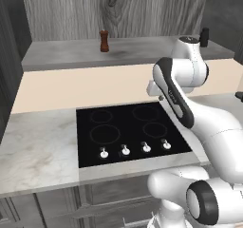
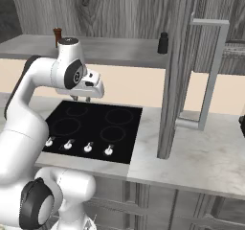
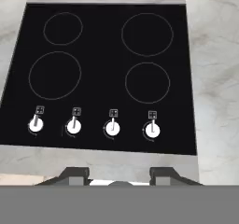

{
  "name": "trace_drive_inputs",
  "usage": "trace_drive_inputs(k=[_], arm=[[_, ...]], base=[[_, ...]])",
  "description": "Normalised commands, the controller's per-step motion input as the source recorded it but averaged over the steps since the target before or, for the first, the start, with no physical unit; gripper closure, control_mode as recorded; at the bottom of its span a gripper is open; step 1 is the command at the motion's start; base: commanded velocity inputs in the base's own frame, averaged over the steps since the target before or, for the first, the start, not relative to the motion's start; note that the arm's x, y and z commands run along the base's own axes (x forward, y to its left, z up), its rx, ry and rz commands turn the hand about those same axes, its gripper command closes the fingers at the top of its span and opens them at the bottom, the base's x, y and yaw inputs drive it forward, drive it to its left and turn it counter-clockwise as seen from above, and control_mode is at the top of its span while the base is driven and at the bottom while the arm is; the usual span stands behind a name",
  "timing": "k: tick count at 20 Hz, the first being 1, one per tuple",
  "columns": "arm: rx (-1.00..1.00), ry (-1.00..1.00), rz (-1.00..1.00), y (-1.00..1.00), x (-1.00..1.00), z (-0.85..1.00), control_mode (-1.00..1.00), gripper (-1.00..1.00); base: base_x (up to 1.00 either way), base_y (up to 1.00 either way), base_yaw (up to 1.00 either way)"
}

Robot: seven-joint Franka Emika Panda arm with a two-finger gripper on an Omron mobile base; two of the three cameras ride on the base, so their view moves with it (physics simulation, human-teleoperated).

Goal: Take 2 condiments from the cabinet and move them on the counter near the stove.Make sure the condiments are lined up with each other, next to each other.

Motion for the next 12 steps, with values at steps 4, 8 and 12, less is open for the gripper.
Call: trace_drive_inputs(k=[4, 8, 12], arm=[[0.00, -0.03, 0.00, 0.00, -0.12, 0.07, -1.00, -1.00], [0.00, -0.11, -0.01, 0.00, -0.53, 0.36, -1.00, -1.00], [-0.02, -0.21, -0.08, -0.22, -0.17, 0.45, -1.00, -1.00]], base=[[0.00, 0.00, 0.00], [0.00, 0.00, 0.00], [0.00, 0.00, 0.00]])
